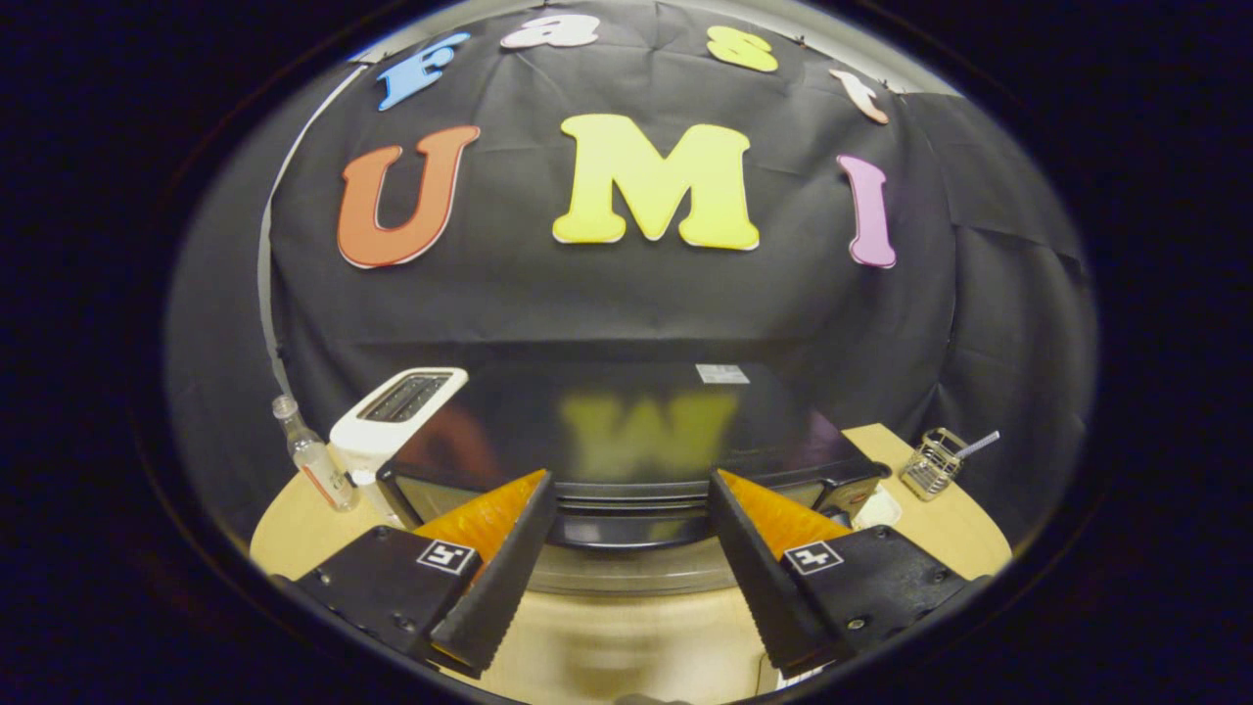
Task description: Open the toaster oven, put the food inside, and close the toaster oven door.
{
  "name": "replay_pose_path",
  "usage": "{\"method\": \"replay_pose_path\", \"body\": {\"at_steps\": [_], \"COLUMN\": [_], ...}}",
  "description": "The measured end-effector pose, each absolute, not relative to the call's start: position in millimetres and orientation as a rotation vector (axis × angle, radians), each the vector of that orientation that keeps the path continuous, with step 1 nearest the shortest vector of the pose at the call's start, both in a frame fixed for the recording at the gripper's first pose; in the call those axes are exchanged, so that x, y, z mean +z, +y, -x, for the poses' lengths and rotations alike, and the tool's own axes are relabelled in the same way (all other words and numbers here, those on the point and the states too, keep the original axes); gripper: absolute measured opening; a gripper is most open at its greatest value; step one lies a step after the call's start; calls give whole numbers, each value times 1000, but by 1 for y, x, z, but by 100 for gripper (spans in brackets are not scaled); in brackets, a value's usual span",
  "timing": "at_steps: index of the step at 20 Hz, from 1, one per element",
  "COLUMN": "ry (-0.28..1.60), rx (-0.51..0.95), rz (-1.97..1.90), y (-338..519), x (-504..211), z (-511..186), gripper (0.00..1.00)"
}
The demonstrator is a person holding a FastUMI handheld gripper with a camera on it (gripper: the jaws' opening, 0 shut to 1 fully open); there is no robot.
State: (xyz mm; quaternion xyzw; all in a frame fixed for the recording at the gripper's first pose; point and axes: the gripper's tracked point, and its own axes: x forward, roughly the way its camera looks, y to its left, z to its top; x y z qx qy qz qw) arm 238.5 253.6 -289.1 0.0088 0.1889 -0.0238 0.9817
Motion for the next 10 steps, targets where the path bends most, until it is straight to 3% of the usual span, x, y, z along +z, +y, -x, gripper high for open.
{"method": "replay_pose_path", "body": {"at_steps": [10], "ry": [431], "rx": [-21], "rz": [-42], "y": [256], "x": [-305], "z": [-185], "gripper": [100]}}
